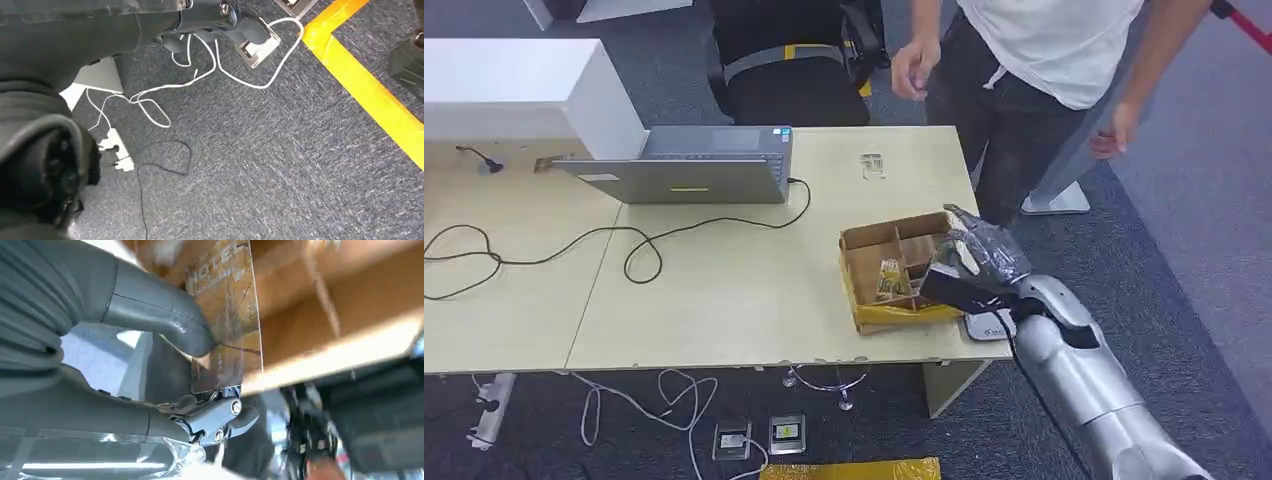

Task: Pass the card to the sensor for recognition and then transmit it.

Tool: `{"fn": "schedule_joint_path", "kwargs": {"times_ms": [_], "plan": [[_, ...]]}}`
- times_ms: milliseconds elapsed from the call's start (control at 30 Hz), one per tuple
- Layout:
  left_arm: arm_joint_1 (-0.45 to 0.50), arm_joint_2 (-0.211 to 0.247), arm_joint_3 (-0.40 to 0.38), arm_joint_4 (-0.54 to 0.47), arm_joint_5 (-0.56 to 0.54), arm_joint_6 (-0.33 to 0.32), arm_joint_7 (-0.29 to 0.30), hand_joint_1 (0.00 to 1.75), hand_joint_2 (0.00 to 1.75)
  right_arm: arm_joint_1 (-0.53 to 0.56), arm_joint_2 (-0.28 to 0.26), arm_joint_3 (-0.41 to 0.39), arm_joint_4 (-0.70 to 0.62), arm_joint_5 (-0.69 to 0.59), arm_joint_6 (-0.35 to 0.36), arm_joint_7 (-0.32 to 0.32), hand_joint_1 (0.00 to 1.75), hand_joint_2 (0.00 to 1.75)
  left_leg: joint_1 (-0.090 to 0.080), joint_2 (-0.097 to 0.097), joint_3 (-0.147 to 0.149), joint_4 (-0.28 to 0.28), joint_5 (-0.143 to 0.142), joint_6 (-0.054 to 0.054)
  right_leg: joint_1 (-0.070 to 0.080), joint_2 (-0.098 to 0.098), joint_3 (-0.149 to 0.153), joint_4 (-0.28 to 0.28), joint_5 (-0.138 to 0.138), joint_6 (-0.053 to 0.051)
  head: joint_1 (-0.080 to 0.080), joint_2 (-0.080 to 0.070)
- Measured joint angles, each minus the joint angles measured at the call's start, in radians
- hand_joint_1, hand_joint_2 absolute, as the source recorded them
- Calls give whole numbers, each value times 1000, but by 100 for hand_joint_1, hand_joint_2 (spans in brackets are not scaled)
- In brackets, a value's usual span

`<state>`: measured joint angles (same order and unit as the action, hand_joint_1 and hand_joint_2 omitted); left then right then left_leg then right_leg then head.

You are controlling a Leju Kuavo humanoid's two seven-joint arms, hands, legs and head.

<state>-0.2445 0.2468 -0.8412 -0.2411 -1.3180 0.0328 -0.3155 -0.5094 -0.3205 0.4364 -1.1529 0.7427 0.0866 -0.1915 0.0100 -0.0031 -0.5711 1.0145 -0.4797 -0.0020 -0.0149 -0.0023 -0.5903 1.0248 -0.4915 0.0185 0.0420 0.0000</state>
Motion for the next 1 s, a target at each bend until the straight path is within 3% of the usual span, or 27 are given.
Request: {"fn": "schedule_joint_path", "kwargs": {"times_ms": [300, 567, 1000], "plan": [[-2, 0, 0, 0, -1, 1, -12, 0, 0, -131, -12, -93, -85, 25, 44, -16, 175, 175, 0, 0, 0, 0, 0, 0, 0, 0, 0, 0, 0, 0, 0, 0], [-3, 0, 0, 0, -1, 2, -14, 0, 0, -197, -14, -105, -85, 29, 36, -53, 175, 175, 0, 0, -1, 0, 0, 0, 0, 0, 0, 0, 0, 0, 0, 0], [-7, 1, 0, -3, -3, 0, -18, 0, 0, -368, 18, -74, 200, 76, -68, -146, 175, 175, 0, -1, -2, 0, 0, 0, 0, -2, 0, 1, 0, 0, 0, 0]]}}
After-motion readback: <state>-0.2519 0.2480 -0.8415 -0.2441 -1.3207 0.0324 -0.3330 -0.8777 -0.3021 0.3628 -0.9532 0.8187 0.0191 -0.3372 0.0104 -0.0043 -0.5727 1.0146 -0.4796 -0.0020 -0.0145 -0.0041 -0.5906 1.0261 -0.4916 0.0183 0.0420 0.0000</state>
